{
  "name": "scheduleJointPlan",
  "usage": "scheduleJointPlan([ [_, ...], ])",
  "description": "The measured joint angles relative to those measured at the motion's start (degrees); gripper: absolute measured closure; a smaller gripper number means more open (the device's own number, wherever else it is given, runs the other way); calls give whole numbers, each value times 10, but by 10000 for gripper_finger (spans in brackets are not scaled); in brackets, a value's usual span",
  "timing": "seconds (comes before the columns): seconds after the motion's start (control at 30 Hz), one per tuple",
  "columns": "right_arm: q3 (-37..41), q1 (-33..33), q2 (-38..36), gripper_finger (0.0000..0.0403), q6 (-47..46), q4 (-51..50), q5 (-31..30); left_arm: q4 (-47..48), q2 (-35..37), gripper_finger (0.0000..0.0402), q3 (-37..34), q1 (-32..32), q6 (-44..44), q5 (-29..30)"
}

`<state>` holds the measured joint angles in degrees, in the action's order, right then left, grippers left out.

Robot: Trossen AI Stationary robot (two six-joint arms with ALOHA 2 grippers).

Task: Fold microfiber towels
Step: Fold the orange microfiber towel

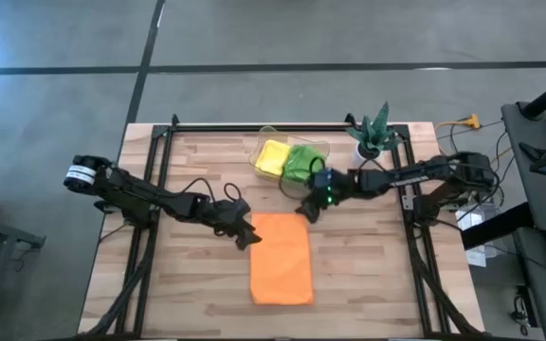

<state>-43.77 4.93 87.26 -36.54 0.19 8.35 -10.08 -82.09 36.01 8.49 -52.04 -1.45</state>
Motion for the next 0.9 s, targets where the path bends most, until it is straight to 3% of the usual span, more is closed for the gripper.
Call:
scheduleJointPlan([
  [0.3, -10, 48, -1, 175, 1, 2, 7, 105, -32, 126, -9, -81, -162, 4],
  [0.53, -17, 32, -2, 175, 1, 1, 43, 55, -55, 126, -17, -126, -164, -43],
  [0.9, -18, -12, -3, 175, -14, -1, 63, -26, -131, 126, -11, -130, -165, -58],
])
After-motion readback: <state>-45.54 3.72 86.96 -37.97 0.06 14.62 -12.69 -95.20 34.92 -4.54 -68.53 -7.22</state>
